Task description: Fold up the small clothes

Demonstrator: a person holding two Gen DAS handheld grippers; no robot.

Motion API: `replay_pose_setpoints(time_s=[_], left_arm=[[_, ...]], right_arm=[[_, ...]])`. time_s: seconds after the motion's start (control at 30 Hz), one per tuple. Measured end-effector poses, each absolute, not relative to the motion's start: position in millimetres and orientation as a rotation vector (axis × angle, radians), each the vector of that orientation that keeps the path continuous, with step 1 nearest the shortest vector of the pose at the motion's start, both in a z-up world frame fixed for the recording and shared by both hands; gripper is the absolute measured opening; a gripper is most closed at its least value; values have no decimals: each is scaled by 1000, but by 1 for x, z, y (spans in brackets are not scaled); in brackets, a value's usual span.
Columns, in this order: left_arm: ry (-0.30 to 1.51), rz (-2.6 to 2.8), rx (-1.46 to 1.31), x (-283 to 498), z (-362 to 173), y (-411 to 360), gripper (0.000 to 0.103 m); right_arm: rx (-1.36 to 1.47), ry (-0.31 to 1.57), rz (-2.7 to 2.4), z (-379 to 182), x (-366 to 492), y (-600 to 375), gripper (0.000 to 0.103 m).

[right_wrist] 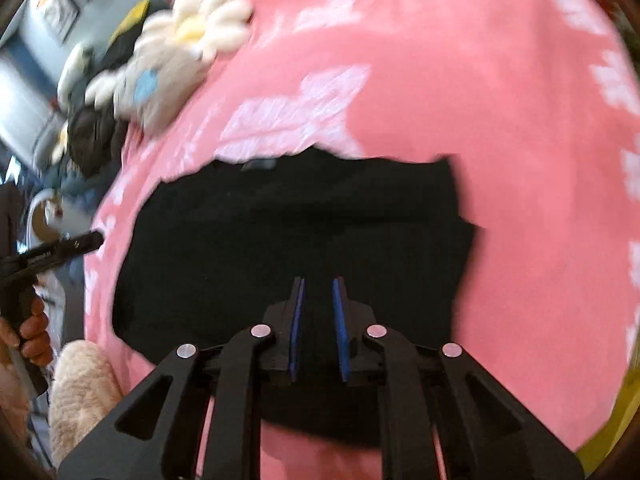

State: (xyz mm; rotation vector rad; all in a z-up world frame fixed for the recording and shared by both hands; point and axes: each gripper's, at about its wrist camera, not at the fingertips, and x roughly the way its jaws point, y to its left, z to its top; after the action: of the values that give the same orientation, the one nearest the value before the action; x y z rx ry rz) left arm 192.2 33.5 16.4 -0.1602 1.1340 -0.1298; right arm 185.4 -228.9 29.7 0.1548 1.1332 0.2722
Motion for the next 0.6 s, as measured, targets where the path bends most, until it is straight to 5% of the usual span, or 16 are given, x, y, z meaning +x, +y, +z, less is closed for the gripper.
replay_pose_setpoints(time_s=[0.17,0.33,0.5,0.57,0.6], left_arm=[[1240,-28,-149,237,-39,27,39],[1192,25,-139,246,-36,40,48],[1187,14,-178,247,-37,51,54],[1185,10,-170,245,-36,49,54],[1182,7,-165,243,-34,48,54]], right_arm=[[216,1108,142,19,225,-247,11],[172,1016,174,54,220,-252,41],[81,1116,231,21,230,-239,49],[31,1149,254,6,234,-234,38],[22,1148,260,2,236,-232,13]])
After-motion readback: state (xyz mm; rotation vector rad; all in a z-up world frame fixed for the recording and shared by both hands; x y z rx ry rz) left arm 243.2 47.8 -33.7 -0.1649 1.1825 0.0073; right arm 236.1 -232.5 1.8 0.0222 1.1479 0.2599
